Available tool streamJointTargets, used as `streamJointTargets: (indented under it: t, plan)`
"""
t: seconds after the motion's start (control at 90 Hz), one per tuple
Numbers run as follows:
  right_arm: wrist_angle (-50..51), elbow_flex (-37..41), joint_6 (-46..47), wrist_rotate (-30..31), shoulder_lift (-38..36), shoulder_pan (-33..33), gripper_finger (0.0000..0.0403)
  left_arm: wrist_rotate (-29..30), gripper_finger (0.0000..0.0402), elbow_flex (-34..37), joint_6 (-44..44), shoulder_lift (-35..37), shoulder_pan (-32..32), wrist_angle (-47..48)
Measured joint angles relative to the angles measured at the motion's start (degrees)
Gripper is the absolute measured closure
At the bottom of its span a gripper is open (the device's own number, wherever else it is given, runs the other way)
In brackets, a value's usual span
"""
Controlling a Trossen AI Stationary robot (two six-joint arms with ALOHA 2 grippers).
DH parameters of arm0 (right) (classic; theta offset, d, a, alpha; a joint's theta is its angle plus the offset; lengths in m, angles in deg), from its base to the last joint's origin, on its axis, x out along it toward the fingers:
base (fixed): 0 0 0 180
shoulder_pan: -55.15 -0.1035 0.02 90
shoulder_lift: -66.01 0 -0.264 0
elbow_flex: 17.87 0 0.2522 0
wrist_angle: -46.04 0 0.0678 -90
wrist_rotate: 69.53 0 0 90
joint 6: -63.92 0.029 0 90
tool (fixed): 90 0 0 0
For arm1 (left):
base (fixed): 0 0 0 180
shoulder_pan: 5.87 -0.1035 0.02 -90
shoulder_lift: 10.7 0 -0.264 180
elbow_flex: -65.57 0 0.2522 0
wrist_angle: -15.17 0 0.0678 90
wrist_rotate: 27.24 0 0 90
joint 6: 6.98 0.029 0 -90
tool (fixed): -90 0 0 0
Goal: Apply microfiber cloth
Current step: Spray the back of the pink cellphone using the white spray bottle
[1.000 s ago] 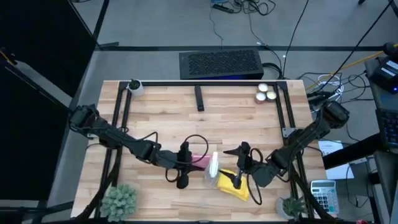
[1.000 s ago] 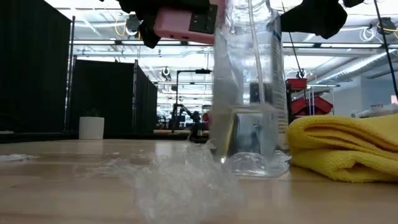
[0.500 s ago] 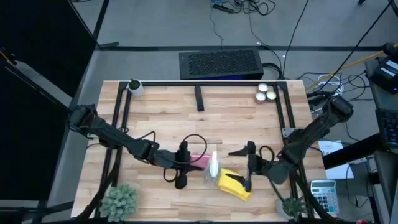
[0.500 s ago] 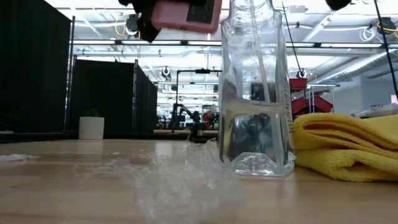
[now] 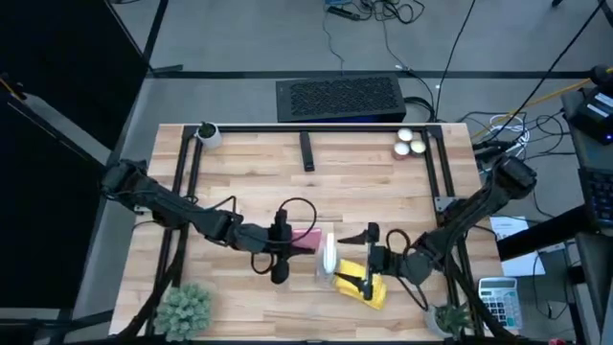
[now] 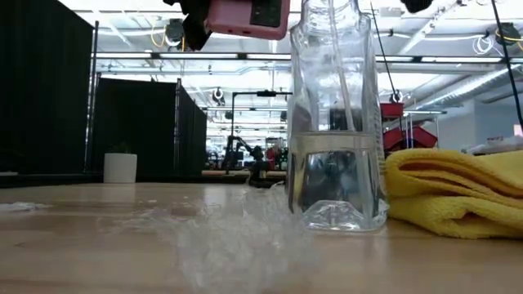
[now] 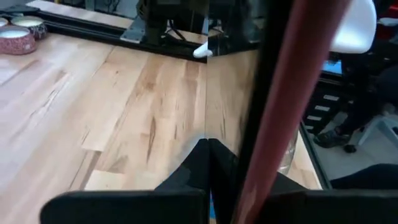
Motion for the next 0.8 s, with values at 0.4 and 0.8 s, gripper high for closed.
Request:
streamJointTargets:
  t: [0.4, 0.8]
  plan:
    - [-3.31, 0.0, -1.73, -3.8, 0.36, 4.37, 0.003, -0.36, 0.0392, 0.0, 2.59, 0.0, -0.04, -3.71]
    - [-10.56, 0.0, -3.3, -7.66, 5.05, 5.95, 0.003, -0.37, 0.0392, 0.0, 3.06, 0.0, -0.04, -4.58]
